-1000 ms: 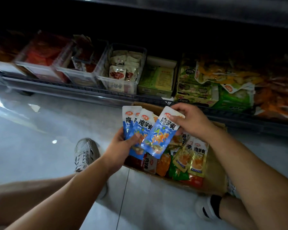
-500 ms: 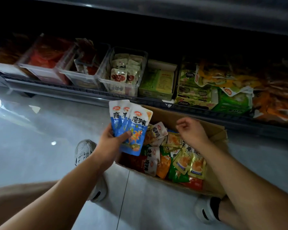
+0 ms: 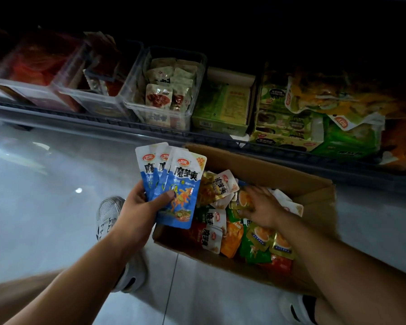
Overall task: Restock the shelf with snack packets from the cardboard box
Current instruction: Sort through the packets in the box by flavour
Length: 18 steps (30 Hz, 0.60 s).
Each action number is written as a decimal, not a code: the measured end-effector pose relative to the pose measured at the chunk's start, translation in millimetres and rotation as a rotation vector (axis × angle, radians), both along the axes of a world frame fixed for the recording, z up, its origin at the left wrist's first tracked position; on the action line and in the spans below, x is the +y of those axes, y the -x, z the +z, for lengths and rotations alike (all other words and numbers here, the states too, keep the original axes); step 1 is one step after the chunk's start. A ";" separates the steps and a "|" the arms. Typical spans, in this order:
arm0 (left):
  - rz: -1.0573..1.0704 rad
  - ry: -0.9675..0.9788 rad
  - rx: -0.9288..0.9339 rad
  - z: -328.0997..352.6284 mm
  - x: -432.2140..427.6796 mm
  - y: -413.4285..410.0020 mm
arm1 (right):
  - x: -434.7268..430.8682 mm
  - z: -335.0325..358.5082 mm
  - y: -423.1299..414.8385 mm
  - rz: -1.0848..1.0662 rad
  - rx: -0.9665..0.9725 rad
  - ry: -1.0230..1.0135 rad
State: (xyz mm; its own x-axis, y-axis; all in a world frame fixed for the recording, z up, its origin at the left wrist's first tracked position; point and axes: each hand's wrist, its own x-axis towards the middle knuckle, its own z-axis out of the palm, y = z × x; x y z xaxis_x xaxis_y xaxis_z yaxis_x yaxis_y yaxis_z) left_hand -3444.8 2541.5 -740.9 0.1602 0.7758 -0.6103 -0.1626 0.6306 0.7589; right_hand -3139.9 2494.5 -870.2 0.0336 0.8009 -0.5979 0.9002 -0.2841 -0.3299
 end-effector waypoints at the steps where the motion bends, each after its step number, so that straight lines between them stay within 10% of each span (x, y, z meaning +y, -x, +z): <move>1: -0.003 0.004 -0.001 -0.6 -0.2 -1.6 | -2.1 -3.2 0.0 0.002 0.009 -0.019; 18: -0.053 0.012 0.030 -9.0 1.2 -2.0 | 10.7 -5.6 2.3 -0.049 -0.116 -0.072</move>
